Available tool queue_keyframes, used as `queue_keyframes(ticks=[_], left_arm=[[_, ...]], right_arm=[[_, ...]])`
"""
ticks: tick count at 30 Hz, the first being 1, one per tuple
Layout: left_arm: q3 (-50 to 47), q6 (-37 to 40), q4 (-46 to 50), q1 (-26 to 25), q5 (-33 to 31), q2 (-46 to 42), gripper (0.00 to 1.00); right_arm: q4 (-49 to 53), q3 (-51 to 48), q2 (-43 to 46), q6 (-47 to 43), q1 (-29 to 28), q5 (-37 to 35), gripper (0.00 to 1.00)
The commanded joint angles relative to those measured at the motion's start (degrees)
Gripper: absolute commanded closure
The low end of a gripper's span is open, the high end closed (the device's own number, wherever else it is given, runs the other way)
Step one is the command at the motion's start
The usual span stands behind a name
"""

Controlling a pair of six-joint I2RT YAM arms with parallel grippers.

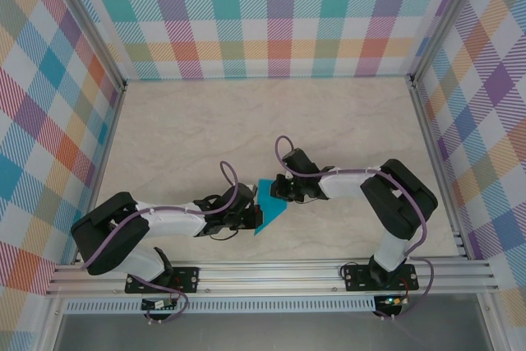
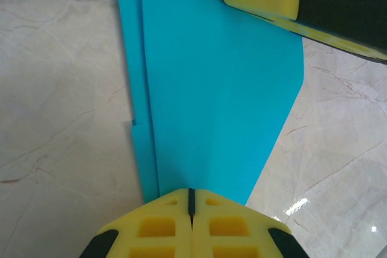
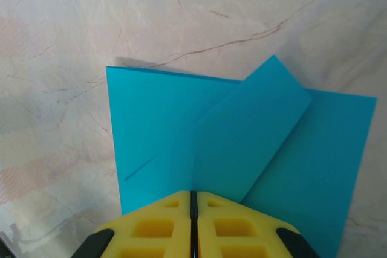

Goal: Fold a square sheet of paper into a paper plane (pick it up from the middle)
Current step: Perform the fourth fold on the wing at the bottom-center of the table.

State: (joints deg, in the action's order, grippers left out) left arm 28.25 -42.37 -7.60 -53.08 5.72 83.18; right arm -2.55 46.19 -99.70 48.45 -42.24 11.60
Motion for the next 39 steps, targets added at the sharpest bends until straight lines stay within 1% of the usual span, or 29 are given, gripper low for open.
queue_keyframes(ticks=[1, 7, 15, 23, 28, 31, 35, 37, 39], left_arm=[[-2.51, 0.25, 10.36, 0.17, 1.06, 1.91, 1.0], [-1.09, 1.44, 12.44, 0.17, 2.19, 1.64, 1.0], [-2.38, 0.12, 11.48, 0.17, 2.06, 1.05, 1.0], [-3.64, -0.41, 12.05, 0.17, 1.47, -1.43, 1.0], [-3.86, -0.13, 13.46, 0.17, 0.0, -4.59, 1.0], [-3.58, 0.24, 14.23, 0.17, -0.7, -5.6, 1.0], [-2.68, -0.26, 14.62, 0.17, -1.51, -5.92, 1.0], [-2.55, -0.54, 14.95, 0.17, -2.41, -6.29, 1.0], [-2.81, -0.85, 14.16, 0.17, -2.77, -6.77, 0.99]], right_arm=[[4.44, 0.64, -1.29, 2.18, -1.15, -1.48, 0.91], [8.73, 2.22, 0.69, 0.6, -1.66, -1.47, 0.91], [15.89, 7.83, 1.8, -3.65, -1.62, -0.35, 0.9], [16.71, 11.73, 1.16, -5.3, -1.71, 1.22, 0.88], [14.61, 8.68, 4.05, -4.24, -1.88, -0.72, 0.84], [10.66, 4.0, 9.21, -3.7, -2.44, -2.06, 0.79], [6.93, -1.56, 16.37, -2.91, -3.42, -6.25, 0.71], [4.81, -3.4, 17.59, -2.83, -3.43, -6.29, 0.72], [3.71, -4.72, 18.03, -2.67, -3.46, -8.3, 0.73]])
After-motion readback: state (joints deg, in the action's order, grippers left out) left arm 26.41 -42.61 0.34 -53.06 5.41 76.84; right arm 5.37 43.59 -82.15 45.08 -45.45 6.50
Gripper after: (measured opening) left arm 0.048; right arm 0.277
